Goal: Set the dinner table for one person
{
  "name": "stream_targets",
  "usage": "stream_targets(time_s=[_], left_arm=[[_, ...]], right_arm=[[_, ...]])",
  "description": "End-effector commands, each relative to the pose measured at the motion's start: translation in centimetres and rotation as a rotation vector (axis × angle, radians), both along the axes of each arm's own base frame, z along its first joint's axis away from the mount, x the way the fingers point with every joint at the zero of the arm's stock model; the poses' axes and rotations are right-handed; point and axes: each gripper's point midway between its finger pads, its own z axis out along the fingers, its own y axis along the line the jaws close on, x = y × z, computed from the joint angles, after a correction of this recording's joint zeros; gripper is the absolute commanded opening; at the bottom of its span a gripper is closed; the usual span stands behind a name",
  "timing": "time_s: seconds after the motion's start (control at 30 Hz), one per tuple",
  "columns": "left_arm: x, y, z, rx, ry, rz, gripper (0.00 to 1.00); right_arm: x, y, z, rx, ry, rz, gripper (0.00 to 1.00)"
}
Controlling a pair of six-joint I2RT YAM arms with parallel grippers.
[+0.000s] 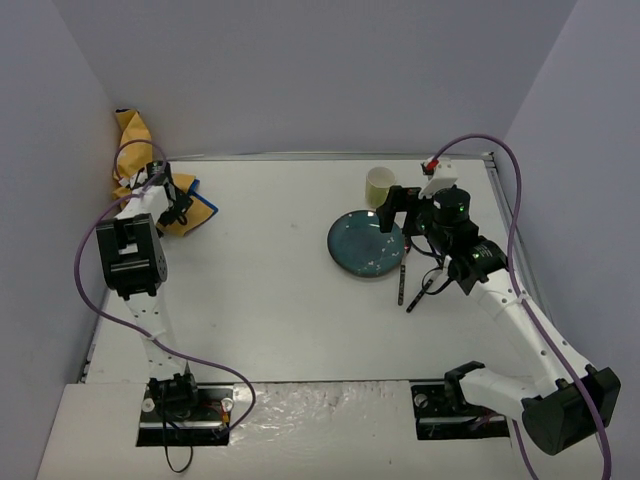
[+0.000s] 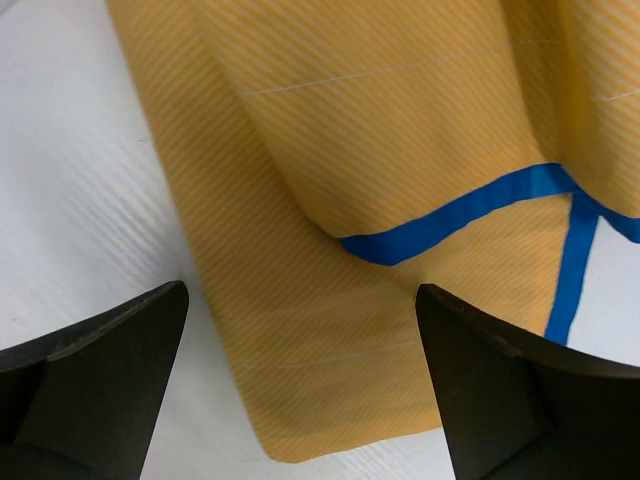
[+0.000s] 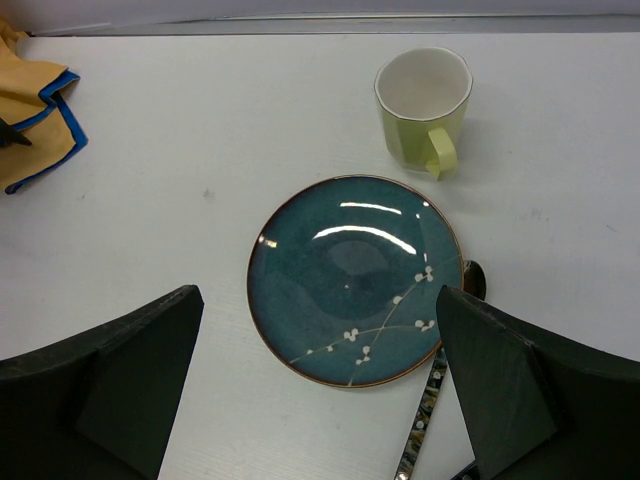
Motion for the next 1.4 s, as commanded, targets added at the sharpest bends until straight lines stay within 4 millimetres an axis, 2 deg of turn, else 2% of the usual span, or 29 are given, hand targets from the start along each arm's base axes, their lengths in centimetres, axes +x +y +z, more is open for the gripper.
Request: stream_targets(time_s=[0.0,0.07,0.17,0.23,0.27,0.33,0.37,0.4,0.43,0.47,0.5,0.53,0.63,0.67,0.7,0.73,0.77,0.8,0.87,1.0,1.1,1.2,1.3,1.37], left_arm=[[2.1,-0.6,1.5,-0.024,-0.075,-0.017,0.80],[1.7,-0.7,0.8,-0.026,-0.053,-0.022,0.59],[1.3,-0.7,0.0,-0.023,-0.026,-0.046,0.32],[1.3,-0.7,0.7,-0.010,-0.014,-0.084,0.08],[1.5,-0.7,1.3,0.001,-0.015,-0.106,0.01],[2.6,-0.6,5.1,0.051,-0.025,-0.193,0.00],[1.8,-0.9,5.2,0.061,0.013,-0.230,0.00],[2.9,-2.0,9.4,0.107,-0.028,-0.301,0.00],[3.4,-2.5,11.5,0.128,-0.052,-0.331,0.00],[2.7,-3.7,13.6,0.165,-0.033,-0.395,0.00],[1.3,-5.6,17.0,0.225,-0.007,-0.494,0.00],[0.6,-7.8,19.5,0.257,-0.033,-0.544,0.00],[-4.1,-12.5,22.8,0.302,-0.019,-0.672,0.00],[-5.9,-14.1,23.2,0.298,-0.026,-0.712,0.00],[-7.0,-15.3,21.7,0.290,0.010,-0.745,0.00],[-9.2,-16.2,22.2,0.292,-0.006,-0.759,0.00],[-12.5,-17.4,18.0,0.256,0.085,-0.802,0.00],[-14.7,-18.5,17.4,0.228,0.081,-0.812,0.00],[-18.6,-19.0,14.3,0.175,0.140,-0.805,0.00],[-25.2,-20.2,9.1,0.081,0.249,-0.801,0.00],[-28.0,-20.0,6.9,0.044,0.315,-0.769,0.00],[-29.0,-20.0,6.4,0.016,0.322,-0.746,0.00],[-30.3,-19.3,6.0,0.012,0.335,-0.703,0.00],[-30.8,-19.4,5.8,-0.006,0.330,-0.698,0.00]], right_arm=[[1.3,0.9,3.1,0.030,-0.083,0.015,1.00],[1.3,1.3,3.1,0.034,-0.081,0.030,1.00],[1.2,1.6,3.3,0.039,-0.083,0.050,1.00],[1.0,1.8,3.4,0.037,-0.084,0.066,1.00],[1.0,1.8,3.5,0.037,-0.087,0.070,1.00],[0.8,1.9,3.9,0.037,-0.093,0.079,1.00],[0.8,1.9,4.1,0.038,-0.098,0.082,1.00],[0.7,2.1,4.4,0.042,-0.103,0.092,1.00],[0.6,2.1,4.6,0.043,-0.105,0.097,1.00],[0.6,2.2,4.8,0.047,-0.109,0.104,1.00],[0.4,2.4,5.2,0.053,-0.116,0.116,1.00],[0.4,2.7,5.3,0.057,-0.116,0.127,1.00],[0.2,3.3,4.9,0.063,-0.103,0.159,1.00],[0.1,3.5,4.7,0.065,-0.096,0.170,1.00],[0.1,3.8,4.5,0.065,-0.088,0.179,1.00],[0.0,4.0,3.9,0.065,-0.075,0.191,1.00],[-0.1,4.5,3.3,0.066,-0.058,0.207,1.00],[-0.2,5.0,2.6,0.068,-0.038,0.222,1.00],[-0.3,5.9,1.6,0.068,-0.007,0.241,1.00],[-0.5,8.3,-1.1,0.049,0.063,0.274,1.00],[-0.5,10.4,-3.6,0.020,0.126,0.300,1.00],[-0.4,12.3,-5.8,-0.005,0.178,0.321,1.00],[-0.2,15.0,-9.6,-0.057,0.259,0.348,1.00],[0.7,16.2,-10.4,-0.069,0.265,0.347,0.99]])
